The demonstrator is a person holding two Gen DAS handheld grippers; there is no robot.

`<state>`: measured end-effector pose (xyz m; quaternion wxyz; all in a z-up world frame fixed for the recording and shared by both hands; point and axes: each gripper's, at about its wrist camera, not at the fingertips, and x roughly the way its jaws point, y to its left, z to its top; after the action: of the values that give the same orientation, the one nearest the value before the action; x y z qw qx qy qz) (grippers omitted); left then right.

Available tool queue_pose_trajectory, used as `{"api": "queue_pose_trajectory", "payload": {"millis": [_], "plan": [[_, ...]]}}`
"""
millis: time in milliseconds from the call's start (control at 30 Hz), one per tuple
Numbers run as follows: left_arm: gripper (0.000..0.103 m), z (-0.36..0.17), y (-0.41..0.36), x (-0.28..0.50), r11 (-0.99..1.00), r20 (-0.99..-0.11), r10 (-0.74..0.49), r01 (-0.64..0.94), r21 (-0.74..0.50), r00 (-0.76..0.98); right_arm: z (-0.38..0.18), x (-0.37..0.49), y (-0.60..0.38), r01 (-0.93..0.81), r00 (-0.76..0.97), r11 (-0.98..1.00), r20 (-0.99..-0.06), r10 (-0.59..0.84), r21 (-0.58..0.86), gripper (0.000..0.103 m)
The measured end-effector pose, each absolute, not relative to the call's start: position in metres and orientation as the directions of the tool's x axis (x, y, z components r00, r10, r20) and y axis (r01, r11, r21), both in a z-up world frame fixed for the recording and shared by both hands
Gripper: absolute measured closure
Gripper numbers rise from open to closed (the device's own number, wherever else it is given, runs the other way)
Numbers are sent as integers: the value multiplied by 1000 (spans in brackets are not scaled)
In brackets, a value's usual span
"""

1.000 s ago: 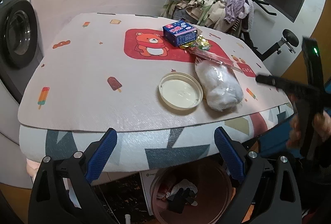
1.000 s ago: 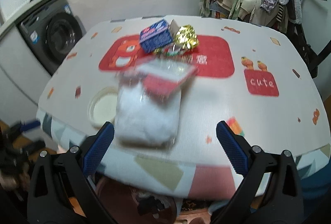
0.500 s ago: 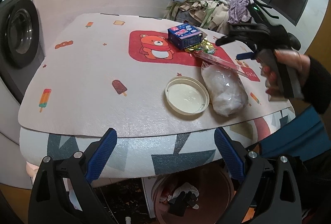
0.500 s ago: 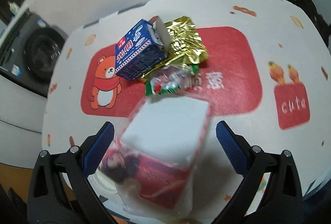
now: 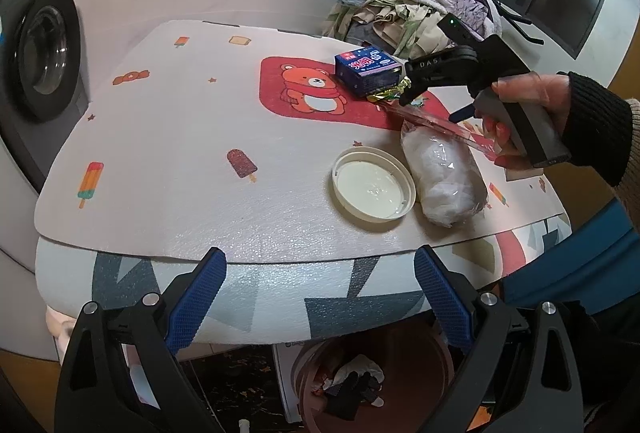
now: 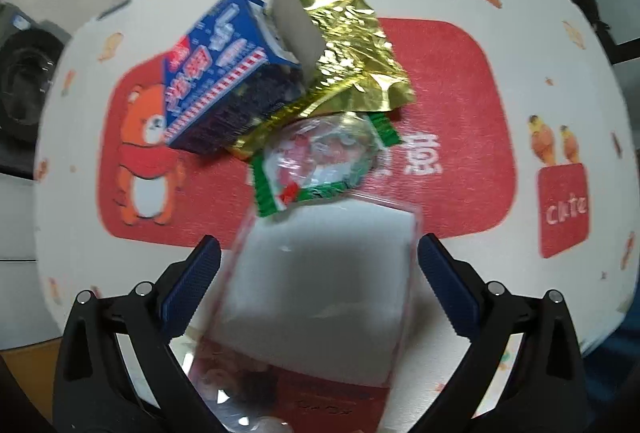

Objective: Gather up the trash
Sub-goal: 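Grasp the clear plastic packaging box with the right tool and lift it, then grasp the white round plastic lid with the left tool while the right tool holds the packaging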

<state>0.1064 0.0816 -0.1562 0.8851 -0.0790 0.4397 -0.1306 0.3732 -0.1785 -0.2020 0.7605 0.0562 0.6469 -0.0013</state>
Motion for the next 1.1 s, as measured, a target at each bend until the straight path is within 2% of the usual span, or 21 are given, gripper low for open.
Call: {"api": "queue_pose_trajectory", "payload": {"millis": [267,467,567,833,1100], "plan": [[10,-154,79,105,951,-754,-308,174,-255,580,-201,365,-202,130,177,975,-972,155,179,8],[10,-150,74,104,951,-752,-310,197,-239,581,-175,342,-214,65,259,964,-937,233,258,8],[10,-148,67,107,948,-751,-318,223,-229,579,-162,326,-222,18,313,969,-922,228,246,9],[10,-154,34,131,926,-758,-343,334,-175,554,-144,272,-271,1,509,940,-810,293,341,9],[10,-174,1,165,896,-787,-349,428,-120,509,-143,221,-293,-28,611,917,-719,331,398,9]]}}
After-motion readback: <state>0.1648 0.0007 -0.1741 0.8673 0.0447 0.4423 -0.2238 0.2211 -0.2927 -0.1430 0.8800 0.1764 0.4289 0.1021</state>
